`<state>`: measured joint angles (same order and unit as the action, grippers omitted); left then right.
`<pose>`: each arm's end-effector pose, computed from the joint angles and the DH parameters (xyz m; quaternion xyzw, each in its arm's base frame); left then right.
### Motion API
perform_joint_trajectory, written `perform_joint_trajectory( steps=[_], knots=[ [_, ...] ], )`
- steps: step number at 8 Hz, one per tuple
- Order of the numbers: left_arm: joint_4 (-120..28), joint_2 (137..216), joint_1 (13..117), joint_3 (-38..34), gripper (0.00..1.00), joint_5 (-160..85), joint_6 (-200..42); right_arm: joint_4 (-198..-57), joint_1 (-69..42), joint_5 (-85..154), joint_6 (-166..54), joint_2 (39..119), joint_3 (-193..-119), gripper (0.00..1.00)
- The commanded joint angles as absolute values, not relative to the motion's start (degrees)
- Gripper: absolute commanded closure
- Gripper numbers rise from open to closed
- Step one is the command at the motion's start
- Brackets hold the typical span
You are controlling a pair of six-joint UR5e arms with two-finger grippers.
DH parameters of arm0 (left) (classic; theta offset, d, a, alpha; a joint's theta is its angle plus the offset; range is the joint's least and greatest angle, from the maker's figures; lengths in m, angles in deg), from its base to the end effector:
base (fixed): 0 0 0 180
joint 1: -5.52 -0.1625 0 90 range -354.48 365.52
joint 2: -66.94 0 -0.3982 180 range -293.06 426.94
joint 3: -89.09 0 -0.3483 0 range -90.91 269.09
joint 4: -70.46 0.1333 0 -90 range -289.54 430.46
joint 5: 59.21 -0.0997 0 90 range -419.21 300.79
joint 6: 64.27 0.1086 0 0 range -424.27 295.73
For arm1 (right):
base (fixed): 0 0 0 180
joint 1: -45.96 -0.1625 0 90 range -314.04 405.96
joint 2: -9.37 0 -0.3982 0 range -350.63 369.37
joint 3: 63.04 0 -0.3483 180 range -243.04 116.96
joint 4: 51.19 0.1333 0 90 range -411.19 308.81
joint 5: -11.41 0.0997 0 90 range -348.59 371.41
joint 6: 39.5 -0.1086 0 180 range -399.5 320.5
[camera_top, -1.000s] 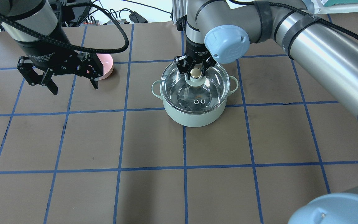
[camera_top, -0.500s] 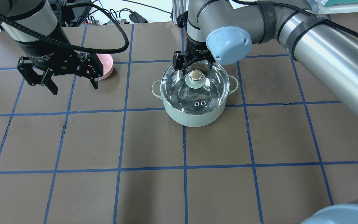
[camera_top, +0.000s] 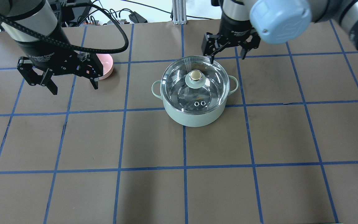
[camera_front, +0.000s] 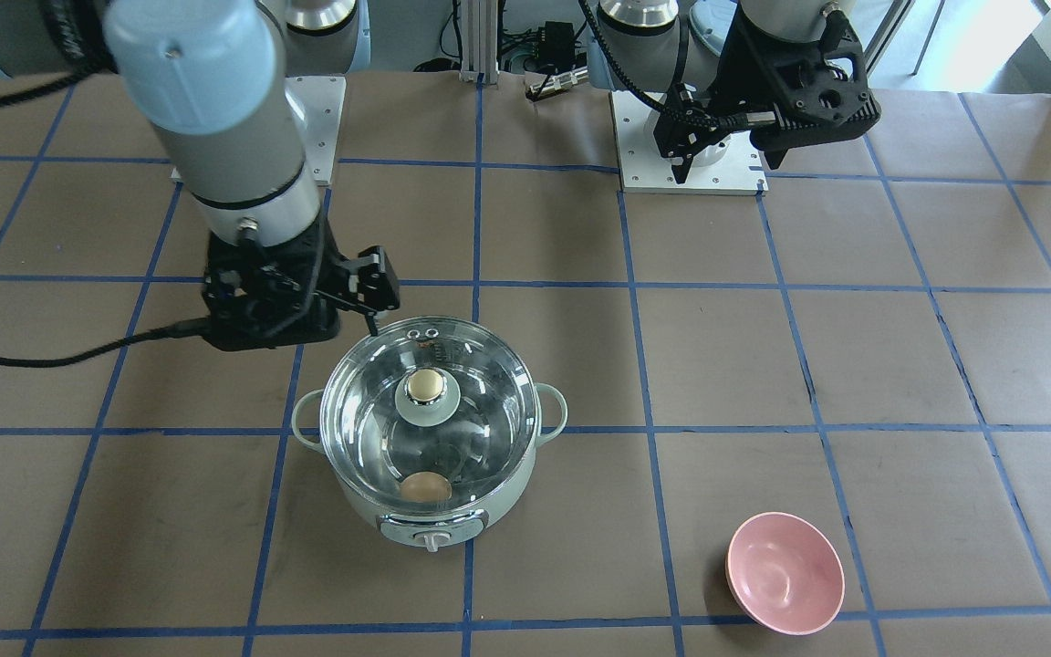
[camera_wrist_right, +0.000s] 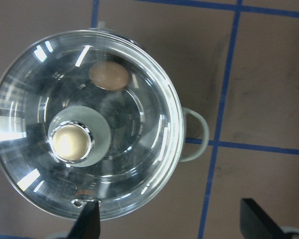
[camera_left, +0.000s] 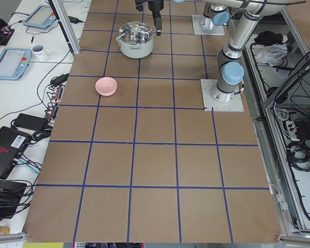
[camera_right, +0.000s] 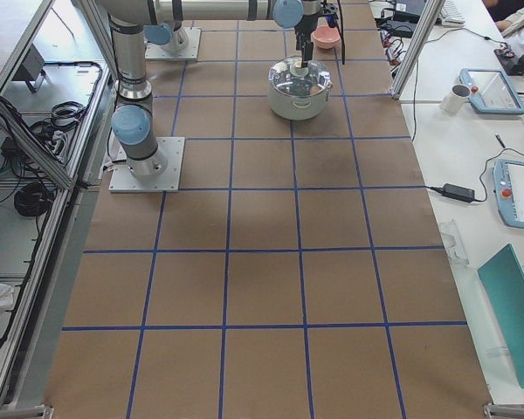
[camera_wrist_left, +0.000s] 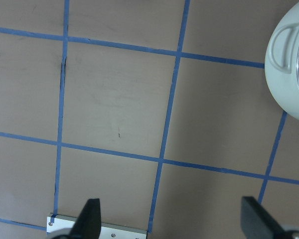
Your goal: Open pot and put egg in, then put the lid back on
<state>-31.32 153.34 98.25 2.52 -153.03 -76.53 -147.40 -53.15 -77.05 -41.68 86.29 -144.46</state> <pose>-0.1455 -0.4046 0.4863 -0.0816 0.9952 0.0367 0.0384 0.2200 -0.5119 0.4175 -0.0606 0.9980 -0.0135 0.0148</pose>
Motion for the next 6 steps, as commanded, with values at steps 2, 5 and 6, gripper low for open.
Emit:
perform_joint_trajectory(
  steps=[2, 5, 6],
  knots=[
    [-31.3, 153.3, 98.3, 2.5, 0.00, -153.1, -76.6, -138.7, -42.9, -79.0, -38.5, 94.2, -144.4, 0.00],
    [-31.3, 153.3, 98.3, 2.5, 0.00, -153.1, -76.6, -136.9, -40.9, -78.9, -38.2, 95.3, -144.5, 0.00],
    [-31.3, 153.3, 98.3, 2.5, 0.00, -153.1, -76.6, -136.9, -40.9, -78.9, -38.1, 95.3, -144.5, 0.00]
  ],
)
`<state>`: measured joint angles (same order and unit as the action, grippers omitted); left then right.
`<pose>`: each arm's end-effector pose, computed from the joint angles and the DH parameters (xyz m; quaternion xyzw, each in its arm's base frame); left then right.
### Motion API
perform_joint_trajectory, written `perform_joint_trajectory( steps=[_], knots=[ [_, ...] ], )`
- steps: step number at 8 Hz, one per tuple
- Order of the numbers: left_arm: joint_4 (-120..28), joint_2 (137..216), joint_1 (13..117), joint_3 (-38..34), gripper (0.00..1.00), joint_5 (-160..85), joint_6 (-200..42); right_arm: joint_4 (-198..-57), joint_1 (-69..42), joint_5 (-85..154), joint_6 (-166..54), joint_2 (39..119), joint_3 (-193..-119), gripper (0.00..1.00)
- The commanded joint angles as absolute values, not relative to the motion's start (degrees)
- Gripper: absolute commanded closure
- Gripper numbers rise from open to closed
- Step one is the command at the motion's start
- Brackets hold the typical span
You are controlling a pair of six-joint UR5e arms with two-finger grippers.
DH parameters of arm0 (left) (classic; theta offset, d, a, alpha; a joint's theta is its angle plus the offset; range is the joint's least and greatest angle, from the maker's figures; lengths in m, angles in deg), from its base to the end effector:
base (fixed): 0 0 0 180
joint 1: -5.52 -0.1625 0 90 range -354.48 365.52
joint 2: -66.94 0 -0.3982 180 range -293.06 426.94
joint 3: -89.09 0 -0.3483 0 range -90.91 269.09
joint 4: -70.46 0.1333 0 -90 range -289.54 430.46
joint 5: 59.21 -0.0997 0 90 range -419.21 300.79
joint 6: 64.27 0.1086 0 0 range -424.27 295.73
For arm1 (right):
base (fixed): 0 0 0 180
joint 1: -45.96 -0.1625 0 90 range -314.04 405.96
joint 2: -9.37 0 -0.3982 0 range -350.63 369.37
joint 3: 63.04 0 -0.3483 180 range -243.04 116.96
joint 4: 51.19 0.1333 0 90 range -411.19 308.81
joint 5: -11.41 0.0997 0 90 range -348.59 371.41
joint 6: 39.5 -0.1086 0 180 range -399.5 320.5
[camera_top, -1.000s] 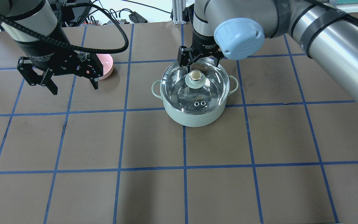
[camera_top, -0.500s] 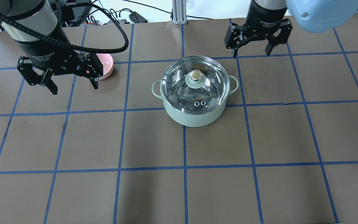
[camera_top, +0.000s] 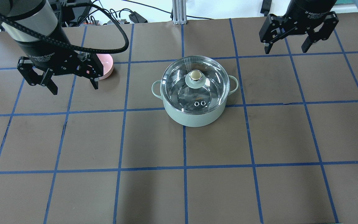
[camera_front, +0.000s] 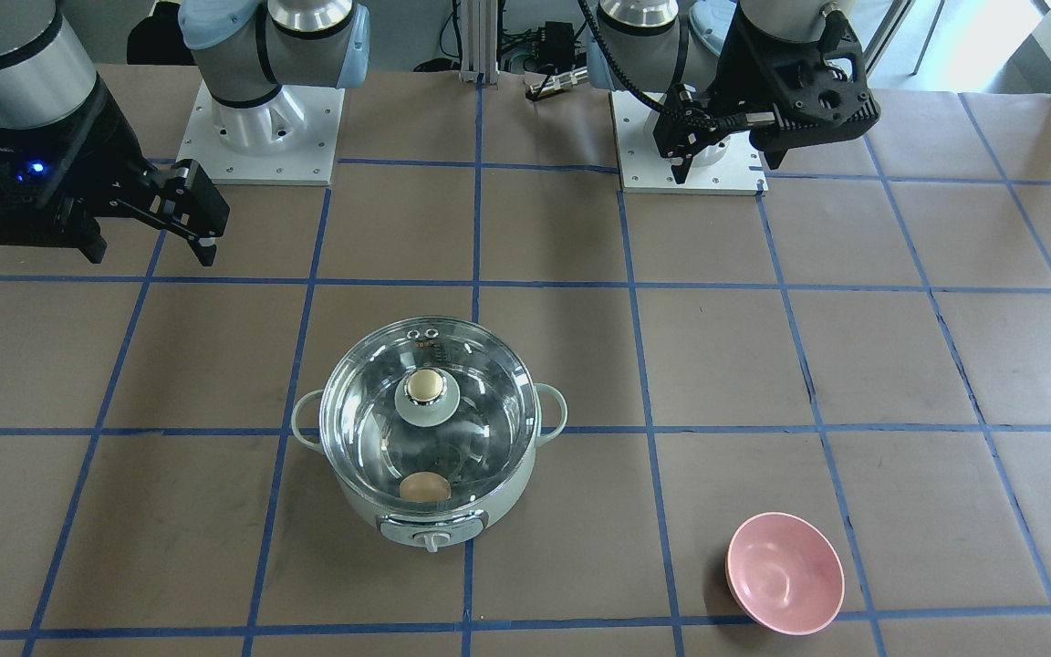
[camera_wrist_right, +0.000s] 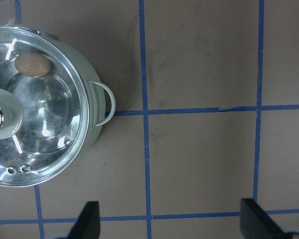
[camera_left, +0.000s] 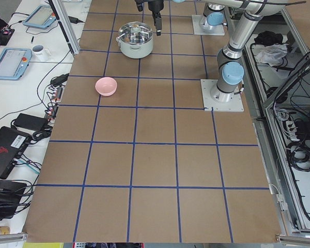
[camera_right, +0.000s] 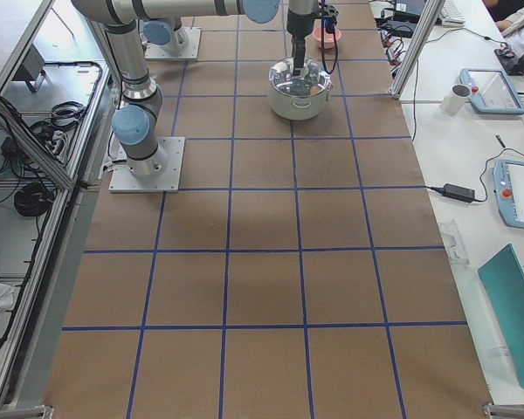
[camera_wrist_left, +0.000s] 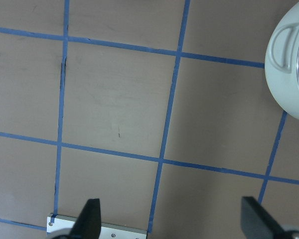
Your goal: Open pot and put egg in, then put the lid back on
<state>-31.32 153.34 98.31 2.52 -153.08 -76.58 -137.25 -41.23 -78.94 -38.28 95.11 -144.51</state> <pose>-0.1458 -0.4044 0.4863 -0.0815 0.9952 0.0366 0.0389 0.1091 -0.4832 0.4775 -0.0139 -0.9999 0.0028 0.0032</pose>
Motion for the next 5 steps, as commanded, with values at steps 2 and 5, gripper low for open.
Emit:
perform_joint_trajectory(
  steps=[2, 5],
  knots=[
    [-31.3, 153.3, 98.3, 2.6, 0.00, -153.2, -76.6, -136.9, -40.9, -78.9, -38.1, 95.3, -144.6, 0.00],
    [-31.3, 153.3, 98.3, 2.5, 0.00, -153.3, -76.6, -137.4, -40.9, -78.5, -38.1, 95.2, -144.6, 0.00]
  ],
)
